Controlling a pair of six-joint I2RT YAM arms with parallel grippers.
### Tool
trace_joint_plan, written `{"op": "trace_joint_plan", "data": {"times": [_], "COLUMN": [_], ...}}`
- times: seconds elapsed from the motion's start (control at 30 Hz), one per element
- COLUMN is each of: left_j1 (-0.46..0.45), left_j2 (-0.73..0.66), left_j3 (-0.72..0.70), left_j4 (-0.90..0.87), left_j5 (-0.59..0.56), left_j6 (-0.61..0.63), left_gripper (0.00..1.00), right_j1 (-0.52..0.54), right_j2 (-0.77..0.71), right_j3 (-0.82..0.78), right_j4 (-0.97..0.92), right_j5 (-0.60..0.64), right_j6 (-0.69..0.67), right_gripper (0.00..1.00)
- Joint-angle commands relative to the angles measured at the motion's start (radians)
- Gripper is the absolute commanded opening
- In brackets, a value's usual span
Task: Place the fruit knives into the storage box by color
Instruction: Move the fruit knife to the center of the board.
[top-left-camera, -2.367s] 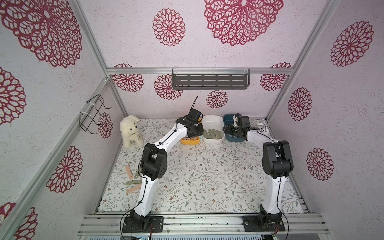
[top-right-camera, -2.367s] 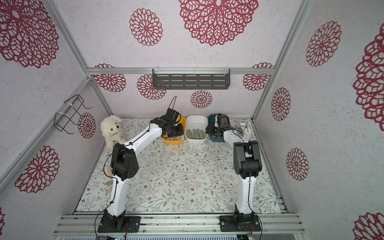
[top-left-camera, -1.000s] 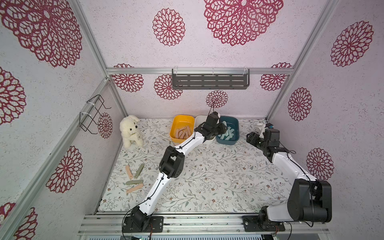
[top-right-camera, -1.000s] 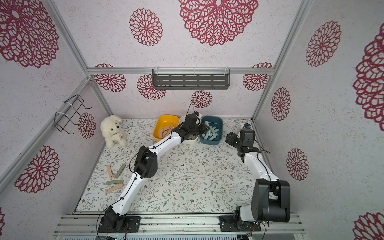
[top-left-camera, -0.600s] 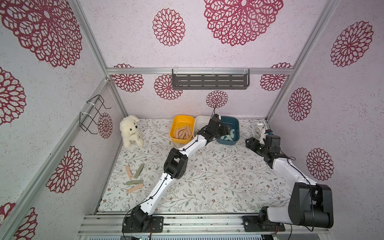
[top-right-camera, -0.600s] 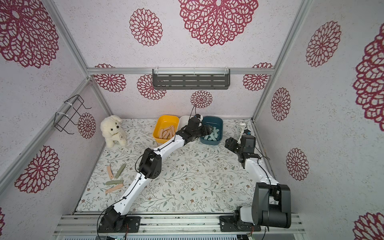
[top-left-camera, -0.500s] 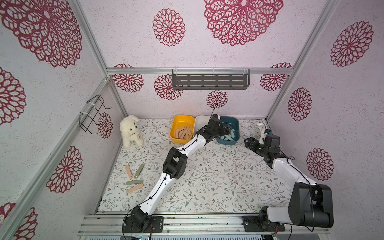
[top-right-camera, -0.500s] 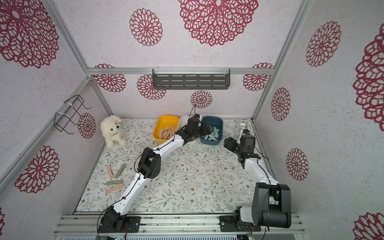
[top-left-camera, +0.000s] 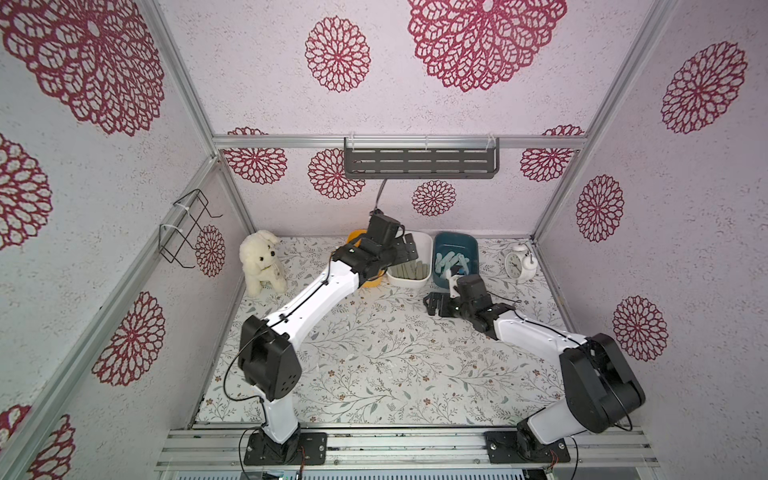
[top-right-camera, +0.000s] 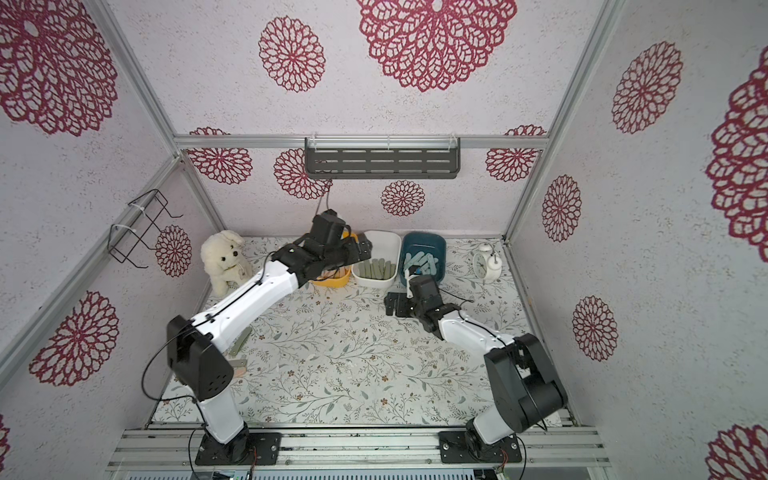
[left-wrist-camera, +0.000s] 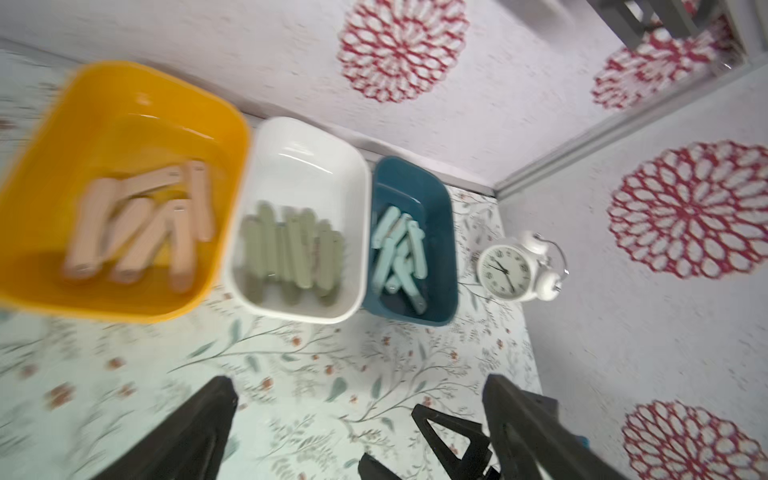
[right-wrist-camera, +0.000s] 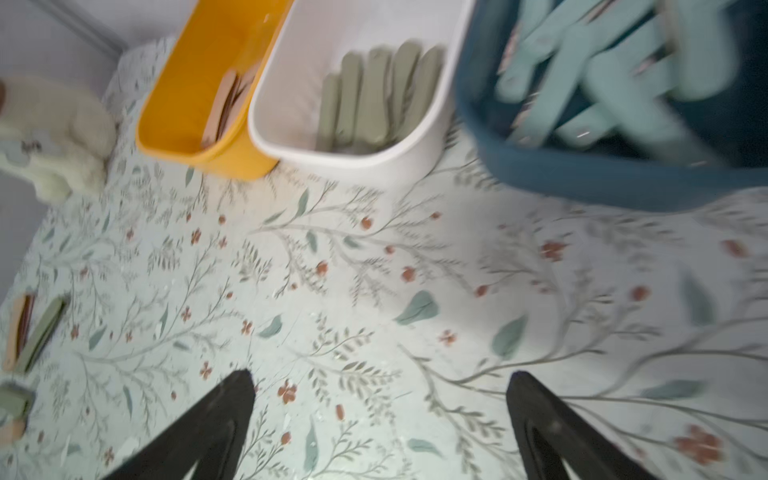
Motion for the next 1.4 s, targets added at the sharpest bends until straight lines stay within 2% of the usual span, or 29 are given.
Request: {"op": "trace_joint_plan", "data": {"times": [0.0,0.17,0.47,0.53,0.83,1.07,1.27,1.37], "left_j1": [0.083,0.264,0.531,0.586,0.710,0.774,0.812,0.825], "left_j2": [-0.068,-0.193,-0.229,-0.215,-0.152,-0.131,-0.127,-0.116], "left_j3": [-0.178,-0.431,-0.629,-0.653,-0.702,-0.728,-0.732,-0.755], "left_j4": [-0.256,-0.308,-0.235,-0.185,-0.004,0.019,-0.017,0.006], "left_j5": [-0.119,-0.103,-0.078,-0.029,0.122,0.145,0.073,0.085], "left_j6": [-0.051,-0.074,-0.018,-0.012,-0.031,-0.017,-0.021,-0.025], "left_gripper": [0.97,0.97,0.97,0.97,0.97,0.97,0.97,0.97], "right_j1": [0.101,0.206,0.219,0.217,0.185,0.171,0.166,0.164], "right_j2": [0.074,0.186,0.207,0.204,0.211,0.203,0.190,0.181], "right_j3": [0.097,0.192,0.173,0.170,0.157,0.139,0.126,0.122], "right_j4": [0.025,0.039,0.084,0.086,0.089,0.094,0.088,0.078], "right_j5": [0.072,0.064,-0.007,-0.015,-0.059,-0.073,-0.065,-0.057], "right_j6": [-0.036,-0.059,-0.058,-0.062,-0.058,-0.045,-0.036,-0.037], "right_gripper": [0.99,0.99,0.99,0.99,0.99,0.99,0.99,0.99]}}
